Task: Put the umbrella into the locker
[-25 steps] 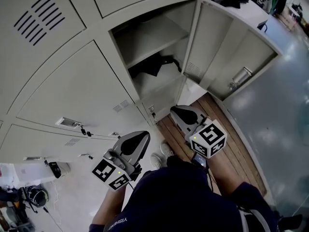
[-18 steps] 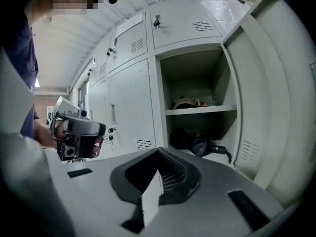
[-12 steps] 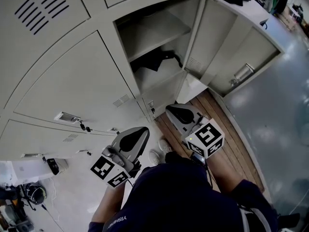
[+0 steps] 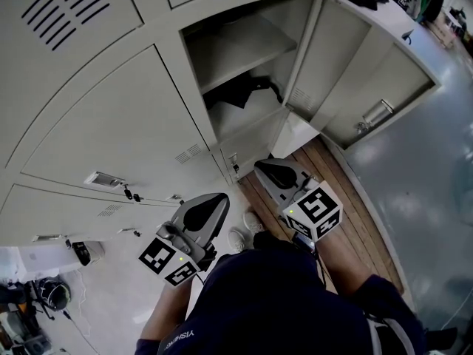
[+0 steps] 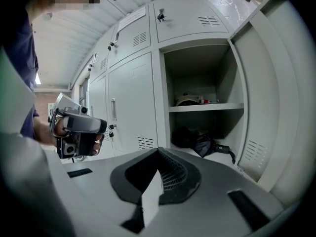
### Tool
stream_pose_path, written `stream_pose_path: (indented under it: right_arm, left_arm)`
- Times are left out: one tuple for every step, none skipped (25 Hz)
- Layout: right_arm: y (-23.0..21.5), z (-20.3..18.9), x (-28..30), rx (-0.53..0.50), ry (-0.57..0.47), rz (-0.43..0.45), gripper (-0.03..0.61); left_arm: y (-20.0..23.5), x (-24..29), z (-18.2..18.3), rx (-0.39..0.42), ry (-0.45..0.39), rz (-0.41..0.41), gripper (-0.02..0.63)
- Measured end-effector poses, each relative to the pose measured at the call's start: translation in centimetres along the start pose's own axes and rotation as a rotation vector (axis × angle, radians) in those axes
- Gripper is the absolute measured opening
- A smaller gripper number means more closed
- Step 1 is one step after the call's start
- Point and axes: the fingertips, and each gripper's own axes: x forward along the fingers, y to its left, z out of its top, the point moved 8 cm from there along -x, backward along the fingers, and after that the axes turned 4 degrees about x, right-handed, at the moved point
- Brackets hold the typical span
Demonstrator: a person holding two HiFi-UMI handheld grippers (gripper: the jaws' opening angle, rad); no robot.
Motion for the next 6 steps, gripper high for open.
stream_pose_path:
  right_arm:
    - [-0.03,0.0,0.1,0.0,0.002,0.001,0.008]
    - [-0.08,-0.01,0.18,-0.001,0.004,0.002,0.008]
    - [-0.12,-0.02,0.24,-0.002,0.006,0.003,0.008]
    - [-0.18,-0.04,0.3,-0.002,0.008,0.004,0.008]
    - [-0.24,-0.05,0.36,-0.002,0.01,0.005,0.008]
    - [-0.3,-0.05,0.41,-0.002,0.012,0.005,0.008]
  left_arm:
    - [0.06,0.03,0.0,-0.001,0.0,0.0,0.003]
    - [0.09,0.08,0.01,-0.001,0.001,-0.001,0.003]
    - [0.12,0.13,0.02,-0.001,0.001,-0.001,0.003]
    - [0.15,0.19,0.05,-0.001,0.001,0.0,0.003]
    - [0.18,0.25,0.07,-0.002,0.001,0.0,0.003]
    - [0.2,0.32,0.1,-0.002,0.001,0.0,0.003]
